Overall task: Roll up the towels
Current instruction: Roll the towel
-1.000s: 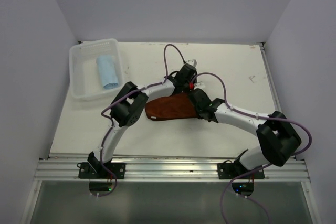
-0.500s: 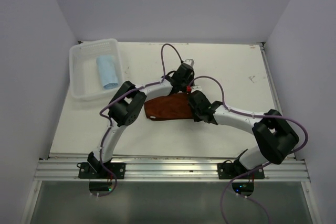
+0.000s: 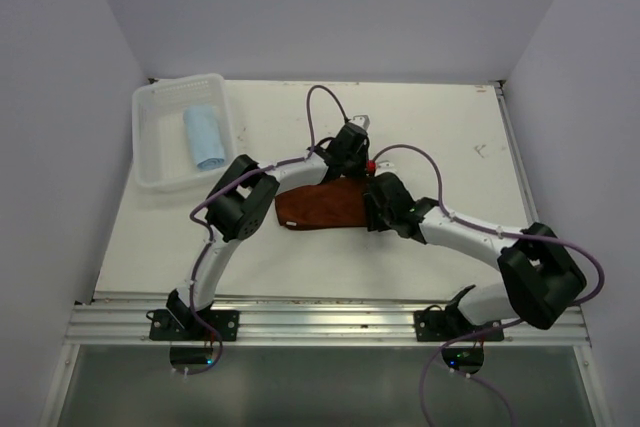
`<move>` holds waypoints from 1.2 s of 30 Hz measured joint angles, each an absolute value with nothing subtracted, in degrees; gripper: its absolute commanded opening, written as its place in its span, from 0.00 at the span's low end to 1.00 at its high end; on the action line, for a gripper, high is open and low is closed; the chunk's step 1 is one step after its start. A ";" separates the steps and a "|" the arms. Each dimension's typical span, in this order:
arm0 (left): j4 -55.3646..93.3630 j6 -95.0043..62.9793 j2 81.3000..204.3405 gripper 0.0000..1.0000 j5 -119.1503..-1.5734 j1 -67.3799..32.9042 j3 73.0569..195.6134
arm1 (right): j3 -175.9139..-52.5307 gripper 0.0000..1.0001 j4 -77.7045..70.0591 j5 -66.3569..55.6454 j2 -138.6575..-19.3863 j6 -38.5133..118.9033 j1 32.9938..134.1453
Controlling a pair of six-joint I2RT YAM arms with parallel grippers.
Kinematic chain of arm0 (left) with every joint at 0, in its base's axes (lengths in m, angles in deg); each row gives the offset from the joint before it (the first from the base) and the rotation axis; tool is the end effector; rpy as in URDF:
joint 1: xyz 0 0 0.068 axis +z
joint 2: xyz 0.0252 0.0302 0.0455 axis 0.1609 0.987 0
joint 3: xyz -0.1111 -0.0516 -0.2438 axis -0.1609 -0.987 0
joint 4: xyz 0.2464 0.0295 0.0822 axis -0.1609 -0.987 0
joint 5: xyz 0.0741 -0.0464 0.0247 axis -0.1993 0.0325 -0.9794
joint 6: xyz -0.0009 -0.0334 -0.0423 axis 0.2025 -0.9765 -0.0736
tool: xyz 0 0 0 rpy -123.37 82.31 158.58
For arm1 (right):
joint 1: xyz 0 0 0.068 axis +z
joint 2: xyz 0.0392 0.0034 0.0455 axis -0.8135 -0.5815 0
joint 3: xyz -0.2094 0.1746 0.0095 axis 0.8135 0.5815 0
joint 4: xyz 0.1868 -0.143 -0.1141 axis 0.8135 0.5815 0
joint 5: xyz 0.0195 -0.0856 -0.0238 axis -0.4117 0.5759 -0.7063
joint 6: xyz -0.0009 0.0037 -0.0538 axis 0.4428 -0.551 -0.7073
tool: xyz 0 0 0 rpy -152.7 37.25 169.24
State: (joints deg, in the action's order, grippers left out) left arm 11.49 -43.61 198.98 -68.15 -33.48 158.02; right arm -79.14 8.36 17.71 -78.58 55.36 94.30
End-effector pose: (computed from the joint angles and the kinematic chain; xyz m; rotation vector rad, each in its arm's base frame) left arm 0.3755 -0.3474 0.1448 0.0793 2.4033 -0.7239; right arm 0.2123 0.1648 0.1757 -0.2706 2.4372 0.1382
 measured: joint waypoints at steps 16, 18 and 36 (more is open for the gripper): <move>11.75 -42.47 198.96 0.11 -67.54 -33.50 157.89 | -75.65 0.45 6.67 3.70 -67.04 62.94 78.04; 11.75 -42.28 198.96 0.11 -67.54 -33.50 157.89 | -74.40 0.45 5.82 1.47 -67.24 64.52 76.29; 11.62 -41.21 198.96 0.11 -67.58 -33.50 157.89 | -68.74 0.49 -3.82 -5.07 -75.59 68.43 73.43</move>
